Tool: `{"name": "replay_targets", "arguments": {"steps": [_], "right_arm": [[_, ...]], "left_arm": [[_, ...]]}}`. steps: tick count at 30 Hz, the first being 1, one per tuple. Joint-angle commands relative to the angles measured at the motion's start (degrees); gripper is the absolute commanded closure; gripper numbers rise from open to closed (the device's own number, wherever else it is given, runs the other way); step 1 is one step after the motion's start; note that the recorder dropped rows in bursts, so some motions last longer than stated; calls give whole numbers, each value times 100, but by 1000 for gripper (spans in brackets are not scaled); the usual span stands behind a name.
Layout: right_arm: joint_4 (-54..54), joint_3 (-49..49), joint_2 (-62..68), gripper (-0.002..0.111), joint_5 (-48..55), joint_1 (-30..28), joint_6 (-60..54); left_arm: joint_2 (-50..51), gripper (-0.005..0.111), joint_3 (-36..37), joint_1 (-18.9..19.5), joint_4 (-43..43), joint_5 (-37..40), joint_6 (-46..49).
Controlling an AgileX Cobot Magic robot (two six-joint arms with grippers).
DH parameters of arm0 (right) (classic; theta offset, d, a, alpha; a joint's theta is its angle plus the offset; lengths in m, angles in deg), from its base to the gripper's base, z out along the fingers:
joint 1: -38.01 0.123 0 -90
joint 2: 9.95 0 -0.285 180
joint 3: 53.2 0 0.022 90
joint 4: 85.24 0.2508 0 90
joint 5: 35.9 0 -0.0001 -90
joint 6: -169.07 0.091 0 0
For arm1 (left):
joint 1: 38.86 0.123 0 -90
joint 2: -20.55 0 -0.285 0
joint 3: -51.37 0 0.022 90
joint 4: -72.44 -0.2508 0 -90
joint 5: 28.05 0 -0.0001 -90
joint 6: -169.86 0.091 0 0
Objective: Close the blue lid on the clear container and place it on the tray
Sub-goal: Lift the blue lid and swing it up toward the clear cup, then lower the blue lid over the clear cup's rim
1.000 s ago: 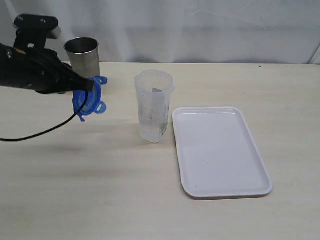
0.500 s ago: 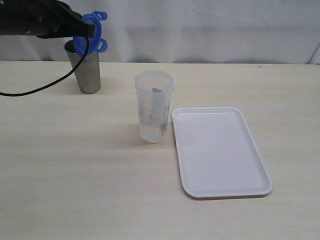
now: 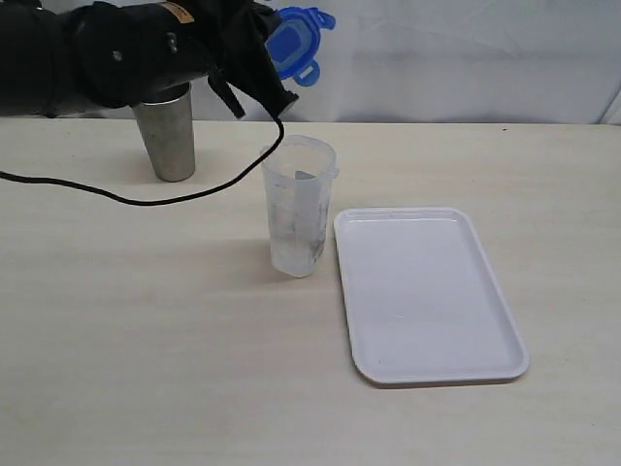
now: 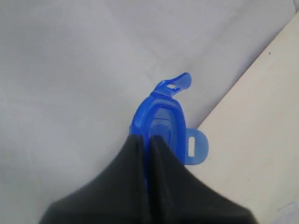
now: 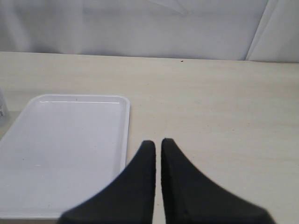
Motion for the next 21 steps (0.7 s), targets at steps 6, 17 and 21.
{"name": "replay_targets", "arguments": {"steps": [6, 17, 21], "right_arm": [[-2, -17, -26, 104, 20, 3, 15], [-2, -17, -26, 104, 20, 3, 15], [-2, -17, -26, 104, 20, 3, 15]], "left_arm": [[228, 107, -79, -94, -1593, -143, 643], [142, 107, -79, -463, -1528, 481, 1506], [-36, 107, -79, -463, -1528, 691, 1506]]}}
